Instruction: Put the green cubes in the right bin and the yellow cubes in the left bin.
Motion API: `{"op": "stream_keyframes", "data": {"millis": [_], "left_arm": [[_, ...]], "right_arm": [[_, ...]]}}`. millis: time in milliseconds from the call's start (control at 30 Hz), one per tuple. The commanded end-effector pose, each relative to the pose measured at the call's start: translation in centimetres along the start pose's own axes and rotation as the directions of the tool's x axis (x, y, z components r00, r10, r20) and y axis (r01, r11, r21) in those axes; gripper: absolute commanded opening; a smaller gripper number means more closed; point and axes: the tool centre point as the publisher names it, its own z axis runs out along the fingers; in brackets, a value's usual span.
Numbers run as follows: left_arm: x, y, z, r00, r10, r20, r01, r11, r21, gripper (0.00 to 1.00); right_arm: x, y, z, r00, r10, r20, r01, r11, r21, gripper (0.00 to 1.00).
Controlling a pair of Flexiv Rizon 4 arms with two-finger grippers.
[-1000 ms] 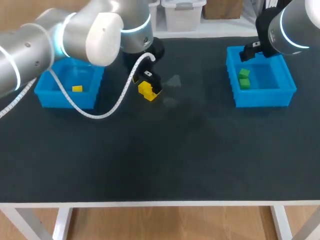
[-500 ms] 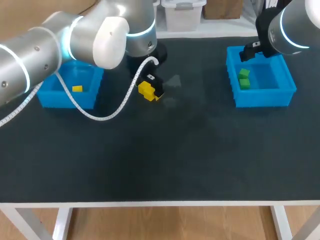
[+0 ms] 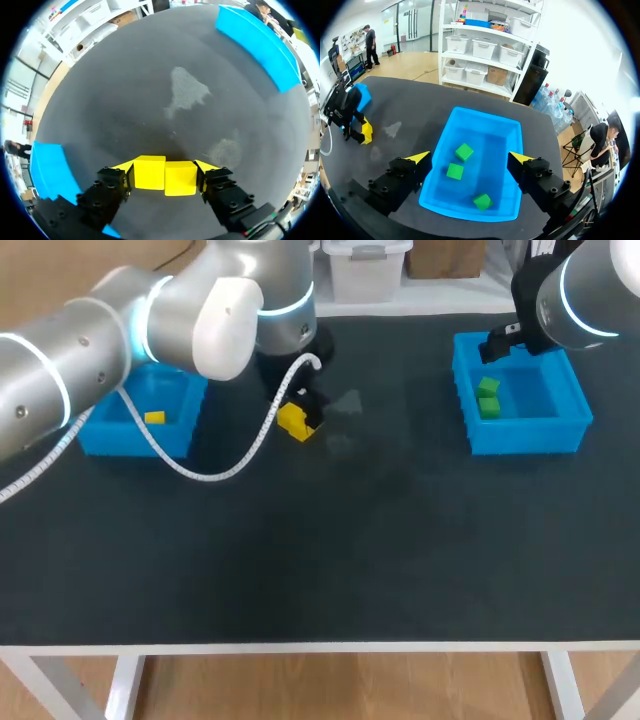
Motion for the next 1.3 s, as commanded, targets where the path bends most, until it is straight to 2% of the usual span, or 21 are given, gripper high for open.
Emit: {"op": "stream_keyframes", "data": {"millis": [33,300,400,500,633,900,1067,1200,1233,1267,1300], "left_arm": [[0.0,0.8,-1.5,0.999,-0.020,0.029,0.021,0.999,-0.026,0.00],[0.0,4.3,-7.9,0.974,-0.139,0.179,0.150,0.988,-0.048,0.00],[0.9,6.0,-9.7,0.959,-0.184,0.214,0.201,0.978,-0.059,0.00],[2.6,8.2,-10.7,0.940,-0.245,0.236,0.269,0.960,-0.077,0.00],[5.6,11.5,-11.7,0.905,-0.339,0.257,0.374,0.922,-0.097,0.00],[11.5,18.0,-12.3,0.817,-0.505,0.280,0.555,0.820,-0.140,0.00],[13.6,19.9,-11.1,0.795,-0.552,0.254,0.595,0.790,-0.145,0.00],[14.3,20.1,-10.2,0.791,-0.566,0.232,0.602,0.787,-0.133,0.00],[14.4,20.1,-10.0,0.792,-0.566,0.231,0.602,0.787,-0.135,0.41],[14.4,19.9,-9.9,0.797,-0.560,0.226,0.594,0.795,-0.124,1.00],[14.4,19.8,-9.8,0.798,-0.559,0.227,0.593,0.796,-0.123,1.00]], "right_arm": [[0.3,0.1,-0.1,1.000,0.002,0.010,-0.002,1.000,0.005,1.00],[0.3,0.1,-0.1,1.000,0.002,0.010,-0.002,1.000,0.005,1.00],[0.3,0.1,-0.1,1.000,0.002,0.010,-0.002,1.000,0.005,1.00],[0.3,0.1,-0.1,1.000,0.002,0.010,-0.002,1.000,0.005,1.00],[0.3,0.1,-0.1,1.000,0.002,0.010,-0.002,1.000,0.005,1.00],[0.3,0.1,-0.1,1.000,0.002,0.010,-0.002,1.000,0.005,1.00],[0.3,0.1,-0.1,1.000,0.002,0.010,-0.002,1.000,0.005,1.00],[0.3,0.1,-0.1,1.000,0.002,0.010,-0.002,1.000,0.005,1.00],[0.3,0.1,-0.1,1.000,0.002,0.010,-0.002,1.000,0.005,1.00],[0.3,0.1,-0.1,1.000,0.002,0.010,-0.002,1.000,0.005,1.00],[0.3,0.1,-0.1,1.000,0.002,0.010,-0.002,1.000,0.005,1.00]]}}
